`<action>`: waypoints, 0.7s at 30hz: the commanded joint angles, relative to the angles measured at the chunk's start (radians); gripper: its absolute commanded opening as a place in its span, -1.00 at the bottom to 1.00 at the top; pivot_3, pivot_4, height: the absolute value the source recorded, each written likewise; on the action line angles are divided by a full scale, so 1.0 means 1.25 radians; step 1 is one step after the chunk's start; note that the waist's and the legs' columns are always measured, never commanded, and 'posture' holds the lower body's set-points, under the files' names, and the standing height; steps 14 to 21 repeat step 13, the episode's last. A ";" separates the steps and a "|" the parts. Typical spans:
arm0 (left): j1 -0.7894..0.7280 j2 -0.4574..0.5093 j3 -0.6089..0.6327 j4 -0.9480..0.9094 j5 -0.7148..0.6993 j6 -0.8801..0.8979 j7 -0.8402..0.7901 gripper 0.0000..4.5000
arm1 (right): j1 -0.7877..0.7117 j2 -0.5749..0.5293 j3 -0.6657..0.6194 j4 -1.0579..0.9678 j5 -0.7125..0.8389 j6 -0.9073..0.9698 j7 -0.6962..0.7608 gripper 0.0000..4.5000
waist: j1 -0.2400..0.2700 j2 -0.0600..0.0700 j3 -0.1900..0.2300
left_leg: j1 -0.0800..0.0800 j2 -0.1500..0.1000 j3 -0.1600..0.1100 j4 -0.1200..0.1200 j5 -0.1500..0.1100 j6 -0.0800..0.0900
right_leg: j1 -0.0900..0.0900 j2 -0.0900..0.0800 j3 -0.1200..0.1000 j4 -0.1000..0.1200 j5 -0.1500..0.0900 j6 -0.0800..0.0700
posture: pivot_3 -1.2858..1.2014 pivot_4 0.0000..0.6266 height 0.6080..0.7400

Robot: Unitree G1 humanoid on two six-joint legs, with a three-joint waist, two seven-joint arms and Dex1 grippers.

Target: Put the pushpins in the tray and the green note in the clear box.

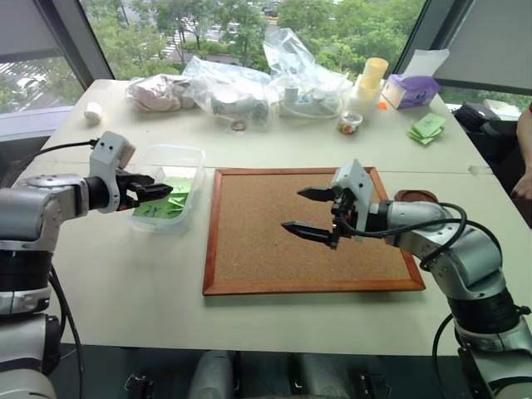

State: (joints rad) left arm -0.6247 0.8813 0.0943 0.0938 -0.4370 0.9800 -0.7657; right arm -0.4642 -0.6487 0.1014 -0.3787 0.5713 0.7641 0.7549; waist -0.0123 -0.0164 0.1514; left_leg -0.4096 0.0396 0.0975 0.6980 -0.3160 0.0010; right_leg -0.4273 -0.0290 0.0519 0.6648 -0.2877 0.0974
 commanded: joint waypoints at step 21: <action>-0.099 -0.010 -0.009 -0.186 -0.084 -0.035 -0.116 0.98 | 0.113 0.033 -0.352 -0.080 0.168 0.113 -0.192 1.00 | -0.001 -0.003 0.002 | 0.000 -0.001 0.002 0.000 0.000 0.000 | 0.000 -0.002 0.001 0.000 0.000 0.000 | 0.03 -0.52 0.97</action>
